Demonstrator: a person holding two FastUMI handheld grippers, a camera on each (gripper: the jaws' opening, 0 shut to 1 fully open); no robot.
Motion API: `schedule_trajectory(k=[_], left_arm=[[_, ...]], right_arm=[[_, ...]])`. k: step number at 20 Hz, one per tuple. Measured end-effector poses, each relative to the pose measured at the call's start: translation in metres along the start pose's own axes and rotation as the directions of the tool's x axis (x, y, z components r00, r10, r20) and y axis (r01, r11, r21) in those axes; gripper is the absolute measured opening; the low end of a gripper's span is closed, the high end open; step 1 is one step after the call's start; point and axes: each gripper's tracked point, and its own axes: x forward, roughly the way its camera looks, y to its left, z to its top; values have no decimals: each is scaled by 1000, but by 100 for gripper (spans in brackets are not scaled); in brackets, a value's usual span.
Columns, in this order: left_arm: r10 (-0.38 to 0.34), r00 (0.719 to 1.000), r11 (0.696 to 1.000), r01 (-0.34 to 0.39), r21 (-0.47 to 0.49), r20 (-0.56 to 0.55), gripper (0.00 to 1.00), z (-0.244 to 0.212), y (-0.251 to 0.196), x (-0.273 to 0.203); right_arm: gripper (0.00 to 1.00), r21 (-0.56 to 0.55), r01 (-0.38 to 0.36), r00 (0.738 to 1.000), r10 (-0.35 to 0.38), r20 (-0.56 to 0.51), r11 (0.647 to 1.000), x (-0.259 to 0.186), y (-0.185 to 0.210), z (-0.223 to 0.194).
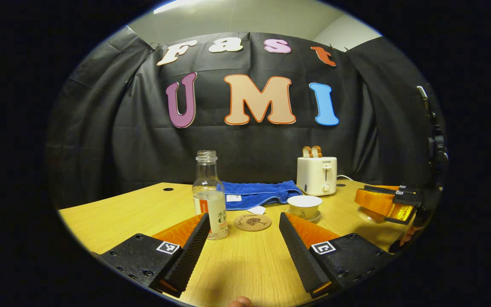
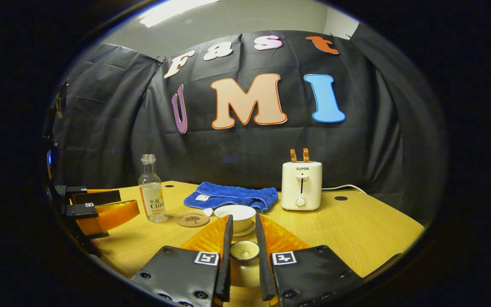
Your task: Open the teacup lid with one hand, grasp the water bottle and pour water into the teacup with the other hand; after pouring, place the water bottle on the coaster and then close the teacup lid.
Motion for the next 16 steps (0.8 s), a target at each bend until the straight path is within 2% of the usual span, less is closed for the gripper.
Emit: schedule_trajectory(k=[8, 10, 12, 16], left_arm=[[177, 984, 984, -177, 11, 1, 95, -2, 50, 46], [166, 986, 986, -166, 14, 6, 94, 0, 49, 63], [197, 980, 980, -197, 18, 7, 94, -2, 60, 78], [204, 979, 979, -204, 21, 16, 94, -1, 64, 94]], right_arm=[[31, 1, 4, 1000, -4, -2, 1000, -1, 0, 0], [31, 1, 3, 1000, -3, -1, 1000, -1, 0, -1], [31, 1, 4, 1000, -4, -1, 1000, -1, 0, -1], [31, 0, 4, 1000, -4, -1, 1000, 0, 0, -1]])
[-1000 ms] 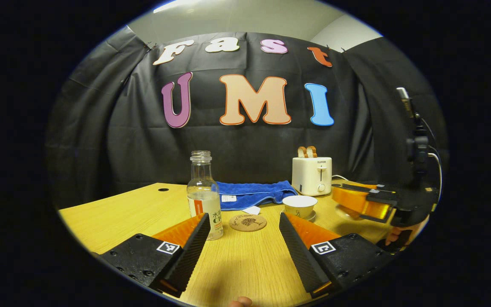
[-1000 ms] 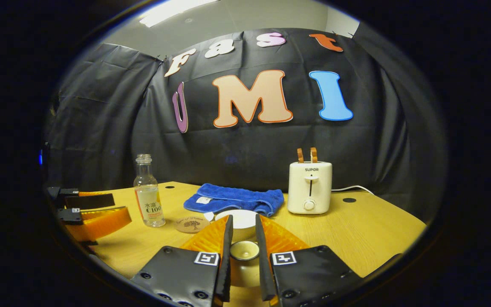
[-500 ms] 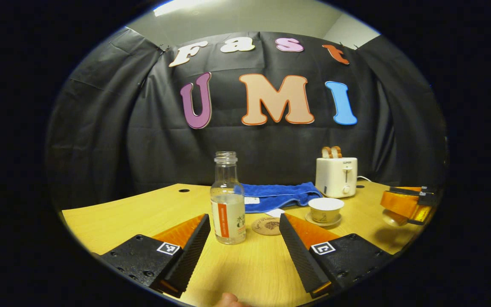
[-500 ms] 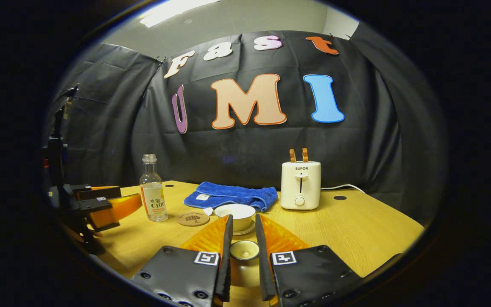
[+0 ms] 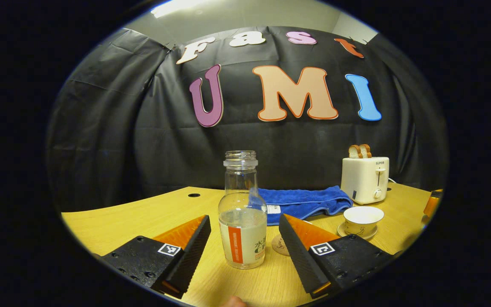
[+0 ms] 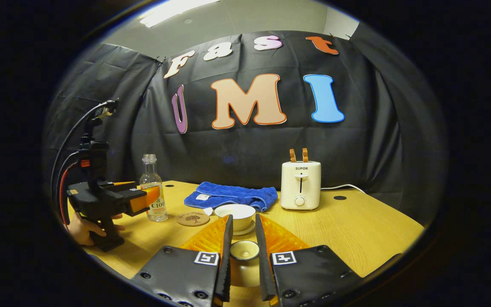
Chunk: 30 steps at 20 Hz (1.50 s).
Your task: Open the teacup lid with one hand, grasp the water bottle and pour water into the teacup with the other hand; after pouring, place the water bottle on the coaster and then close the teacup lid.
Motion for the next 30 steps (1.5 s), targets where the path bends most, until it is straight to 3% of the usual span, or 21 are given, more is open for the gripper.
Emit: schedule_trajectory(k=[3, 13, 15, 23, 25, 27, 30], left_arm=[[23, 1000, 1000, -23, 1, 1, 94, -1, 5, 16], [-18, 1000, 1000, 18, -1, 4, 93, -3, 0, 61], [-25, 1000, 1000, 25, -2, 4, 75, -2, -1, 62], [-74, 997, 997, 74, -4, -21, 72, -7, -11, 60], [-110, 994, 992, 111, 66, -21, 72, -7, -20, 60], [-124, 992, 969, 127, 211, -29, 71, -4, -22, 66], [-174, 982, 877, 190, 441, -75, 71, -13, -37, 74]], right_arm=[[31, 0, 0, 1000, 0, -1, 1000, 0, 0, 0], [31, 1, -7, 1000, 7, 0, 1000, -3, 1, 1], [31, 0, -7, 1000, 7, 0, 1000, -2, 1, 1], [31, 0, 8, 1000, -8, 0, 1000, -1, -3, 0], [31, 0, 21, 1000, -21, -1, 1000, -2, -5, -1], [31, 0, 34, 999, -34, -3, 999, -2, -9, -1], [31, 1, 36, 999, -36, -6, 999, -2, -14, -1]])
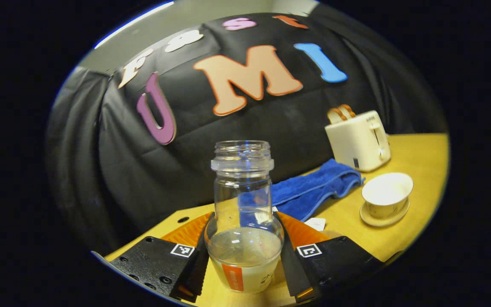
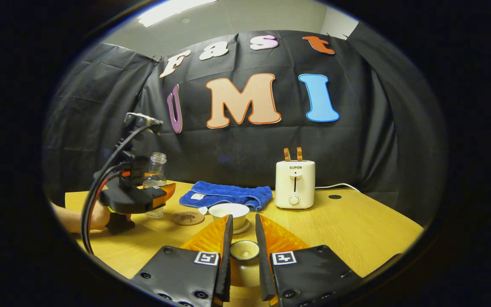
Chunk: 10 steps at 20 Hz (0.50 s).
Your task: Open the teacup lid with one hand, grasp the water bottle and pour water into the teacup with the other hand; after pouring, place the water bottle on the coaster and then close the teacup lid.
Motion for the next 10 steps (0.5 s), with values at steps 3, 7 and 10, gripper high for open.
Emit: schedule_trajectory(k=[3, 7, 10], left_arm=[[-69, 997, 981, 75, 179, -38, 71, 2, -19, 8], [-123, 991, 902, 137, 409, -61, 71, 10, -38, 13], [-154, 985, 798, 171, 577, -78, 71, 14, -58, 17]], right_arm=[[31, -1, 32, 999, -32, 2, 999, -1, -15, 1], [31, -2, 67, 998, -67, 5, 998, -1, -33, 1], [31, -2, 74, 997, -74, 4, 997, -2, -39, 2]])
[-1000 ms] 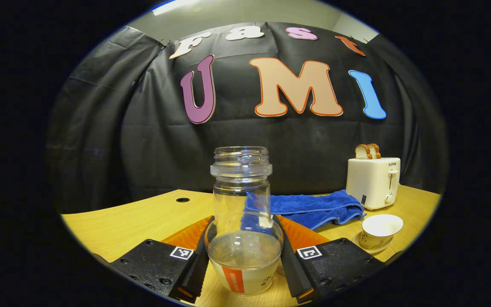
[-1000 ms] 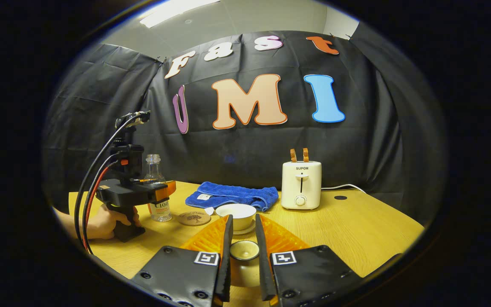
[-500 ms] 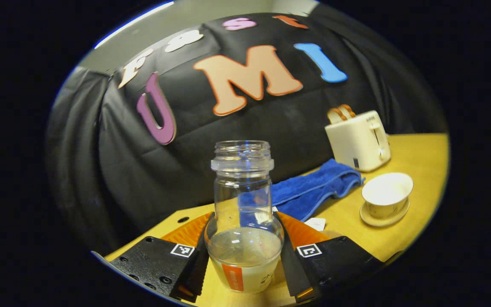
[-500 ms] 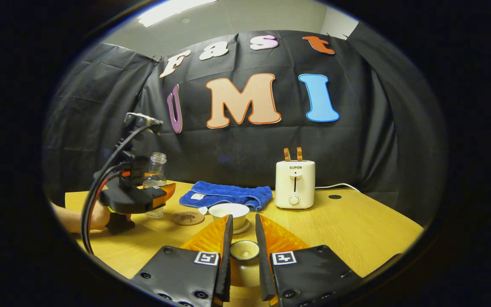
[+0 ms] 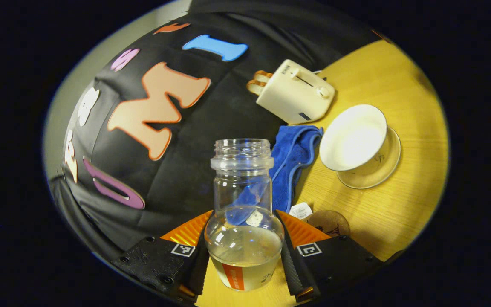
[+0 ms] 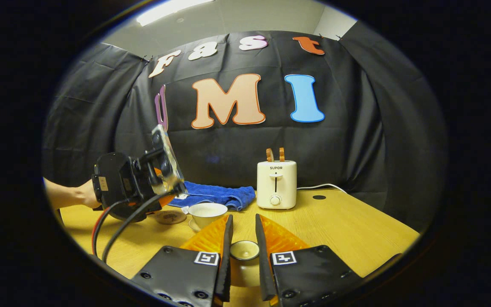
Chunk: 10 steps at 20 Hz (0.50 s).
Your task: Open the teacup lid with one hand, grasp the water bottle and pour water into the teacup with the other hand; after pouring, place the water bottle on the coaster and then close the teacup lid.
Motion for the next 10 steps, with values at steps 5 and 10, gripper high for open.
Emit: schedule_trajectory(k=[5, 10], left_arm=[[-38, 999, 978, 42, 203, -23, 71, 10, -5, 7], [-69, 995, 922, 91, 377, -73, 71, 8, -3, 8]], right_arm=[[31, -1, 5, 1000, -5, 1, 1000, 0, -3, 0], [31, -1, 6, 1000, -6, 1, 1000, 0, -4, 0]])
